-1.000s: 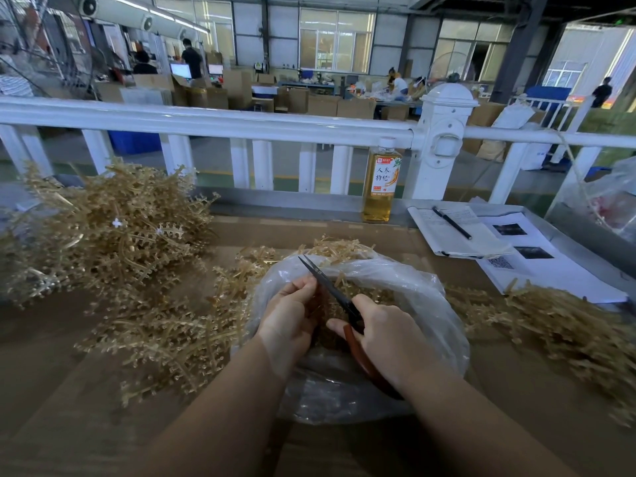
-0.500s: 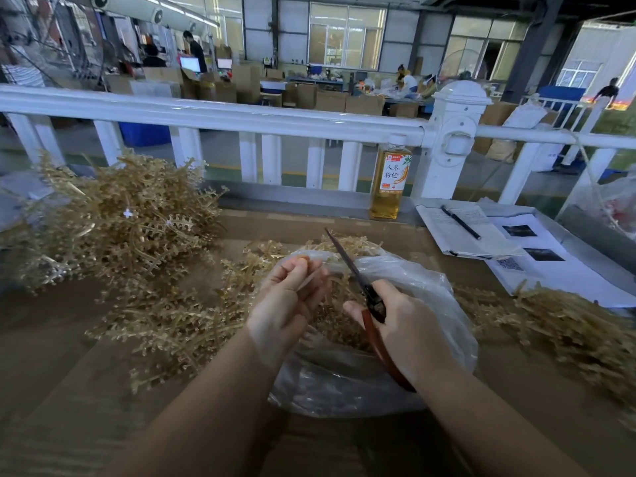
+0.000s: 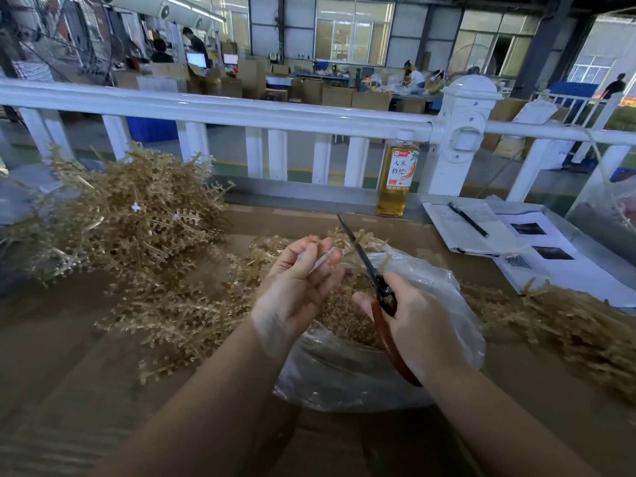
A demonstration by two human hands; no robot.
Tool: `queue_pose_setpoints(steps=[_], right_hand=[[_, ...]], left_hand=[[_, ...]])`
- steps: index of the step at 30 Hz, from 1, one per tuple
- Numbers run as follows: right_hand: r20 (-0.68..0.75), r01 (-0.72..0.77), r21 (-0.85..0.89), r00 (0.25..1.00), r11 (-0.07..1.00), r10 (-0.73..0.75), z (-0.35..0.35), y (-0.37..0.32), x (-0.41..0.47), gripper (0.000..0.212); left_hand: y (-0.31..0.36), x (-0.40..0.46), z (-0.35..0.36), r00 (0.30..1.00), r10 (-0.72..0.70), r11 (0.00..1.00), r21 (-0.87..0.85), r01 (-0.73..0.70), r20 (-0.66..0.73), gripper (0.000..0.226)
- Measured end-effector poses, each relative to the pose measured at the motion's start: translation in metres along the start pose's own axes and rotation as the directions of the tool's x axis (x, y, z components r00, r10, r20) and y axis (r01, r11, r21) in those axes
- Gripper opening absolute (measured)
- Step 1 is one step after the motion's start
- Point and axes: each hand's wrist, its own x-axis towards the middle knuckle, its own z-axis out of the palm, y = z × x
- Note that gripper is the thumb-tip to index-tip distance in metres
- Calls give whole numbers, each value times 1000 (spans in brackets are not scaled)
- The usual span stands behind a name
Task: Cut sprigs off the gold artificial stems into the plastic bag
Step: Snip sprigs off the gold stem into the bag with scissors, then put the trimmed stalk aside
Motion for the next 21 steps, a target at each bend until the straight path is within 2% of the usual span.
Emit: queue_pose_setpoints(steps=[3,8,18,21], right_hand=[[3,-4,7,1000,1000,4,-1,0,0,29],[15,-6,19,1000,1000,6,-2,-3,0,30],[16,-8,27,1000,1000,7,1,-4,2,29],[18,-6,17,1000,1000,5,1,-5,3,28]], left_hand=[[-2,-2,2,1000,-12,1000,-3,12,25,14],[-6,-2,6,999,6,1000,-2,-5,36,6],[-6,-7,12,1000,-14,1000,-16,15,26,12],[-6,-9,15,1000,-21,1000,2,21,15,23]])
